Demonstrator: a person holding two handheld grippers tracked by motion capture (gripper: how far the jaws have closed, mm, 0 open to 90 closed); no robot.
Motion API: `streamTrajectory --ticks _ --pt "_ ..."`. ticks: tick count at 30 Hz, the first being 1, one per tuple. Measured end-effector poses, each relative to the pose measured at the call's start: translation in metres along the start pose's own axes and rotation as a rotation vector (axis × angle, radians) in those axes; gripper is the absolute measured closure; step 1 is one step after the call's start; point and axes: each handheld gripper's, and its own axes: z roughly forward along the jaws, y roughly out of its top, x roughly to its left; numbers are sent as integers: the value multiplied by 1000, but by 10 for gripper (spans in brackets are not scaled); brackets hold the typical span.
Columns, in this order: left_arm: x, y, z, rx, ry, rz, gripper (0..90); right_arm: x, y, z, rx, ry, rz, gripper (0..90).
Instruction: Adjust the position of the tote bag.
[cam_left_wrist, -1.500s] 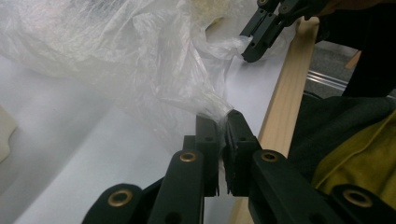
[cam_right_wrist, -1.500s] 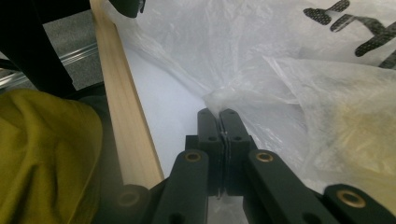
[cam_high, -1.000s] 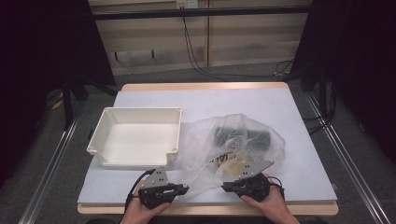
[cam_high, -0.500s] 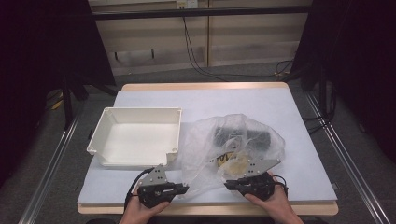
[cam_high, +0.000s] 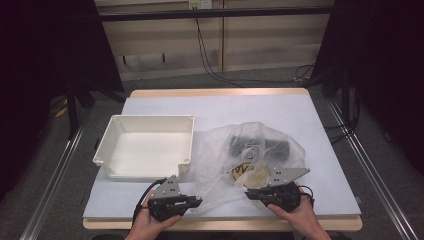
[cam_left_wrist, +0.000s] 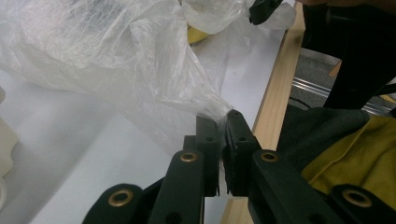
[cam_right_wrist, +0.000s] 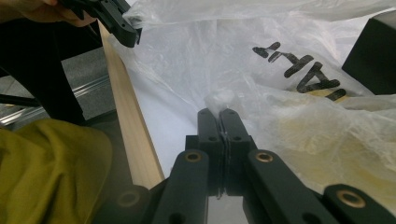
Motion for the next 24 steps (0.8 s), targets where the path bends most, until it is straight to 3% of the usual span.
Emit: streamTrajectory --ticks 7,22,24 --pt "3 3 -2 -35 5 -20 864 -3 5 -5 -19 -1 -17 898" --pt "4 19 -9 -74 -3 0 864 -8 8 -23 -70 -43 -10 899" --pt "4 21 -9 -62 10 4 864 -9 9 -26 -78 -52 -8 899"
